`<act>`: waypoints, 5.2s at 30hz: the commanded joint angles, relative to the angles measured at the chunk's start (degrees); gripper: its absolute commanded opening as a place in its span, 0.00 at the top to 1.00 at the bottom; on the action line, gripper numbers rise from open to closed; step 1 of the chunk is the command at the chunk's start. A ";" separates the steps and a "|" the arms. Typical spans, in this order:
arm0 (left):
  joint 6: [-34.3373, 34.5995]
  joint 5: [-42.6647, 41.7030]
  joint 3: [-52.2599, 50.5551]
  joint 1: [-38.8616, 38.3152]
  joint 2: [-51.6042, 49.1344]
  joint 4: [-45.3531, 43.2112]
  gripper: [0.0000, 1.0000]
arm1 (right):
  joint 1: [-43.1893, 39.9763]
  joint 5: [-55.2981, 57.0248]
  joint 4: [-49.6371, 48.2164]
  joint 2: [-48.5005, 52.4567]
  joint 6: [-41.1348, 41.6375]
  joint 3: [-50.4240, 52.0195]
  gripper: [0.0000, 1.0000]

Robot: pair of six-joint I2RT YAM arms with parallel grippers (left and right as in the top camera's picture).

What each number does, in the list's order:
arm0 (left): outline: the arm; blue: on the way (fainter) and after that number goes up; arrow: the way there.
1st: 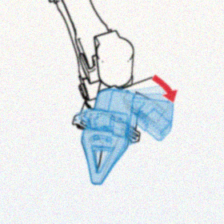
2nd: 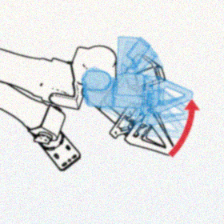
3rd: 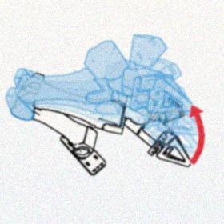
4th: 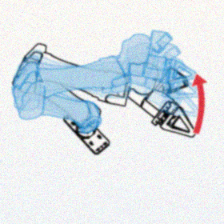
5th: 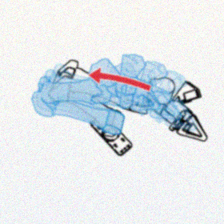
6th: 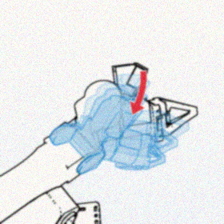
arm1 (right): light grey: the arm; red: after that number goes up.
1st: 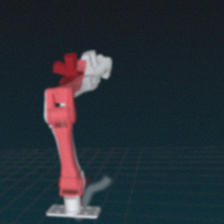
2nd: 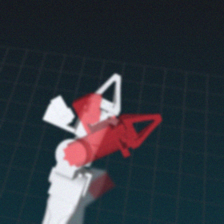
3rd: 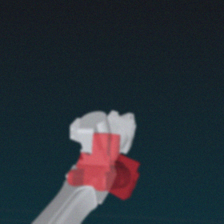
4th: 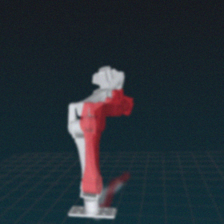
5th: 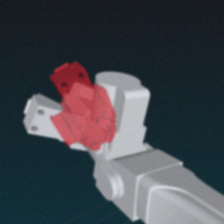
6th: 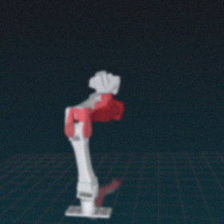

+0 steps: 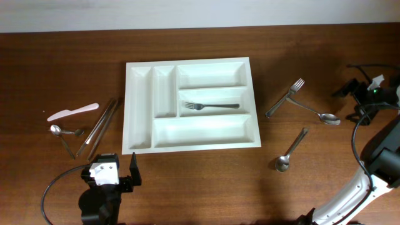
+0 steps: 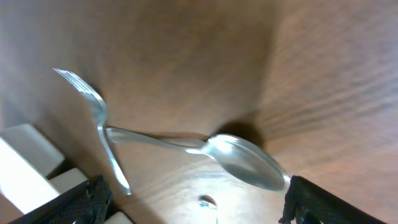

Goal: Pack container
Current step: 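Move the right gripper over the silver spoon on the right, then lower the right gripper and grasp the silver spoon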

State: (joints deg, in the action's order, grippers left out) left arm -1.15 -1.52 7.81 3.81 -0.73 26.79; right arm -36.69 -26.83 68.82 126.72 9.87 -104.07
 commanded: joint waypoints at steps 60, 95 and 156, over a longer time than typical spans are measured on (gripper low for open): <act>-1.09 -0.42 -0.11 -0.02 0.44 0.24 0.01 | 6.36 -1.44 -13.14 -0.55 -2.38 11.93 0.88; -1.09 -0.42 -0.11 -0.02 0.44 0.24 0.01 | 20.55 17.55 -6.05 -0.55 -13.88 11.93 0.40; -1.09 -0.42 -0.11 -0.02 0.44 0.24 0.01 | 21.75 13.22 -14.47 -0.57 -7.39 11.15 0.96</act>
State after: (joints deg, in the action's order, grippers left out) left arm -1.17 -1.52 7.81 3.81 -0.73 26.79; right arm -13.39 -17.61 54.35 125.62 -0.80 -92.77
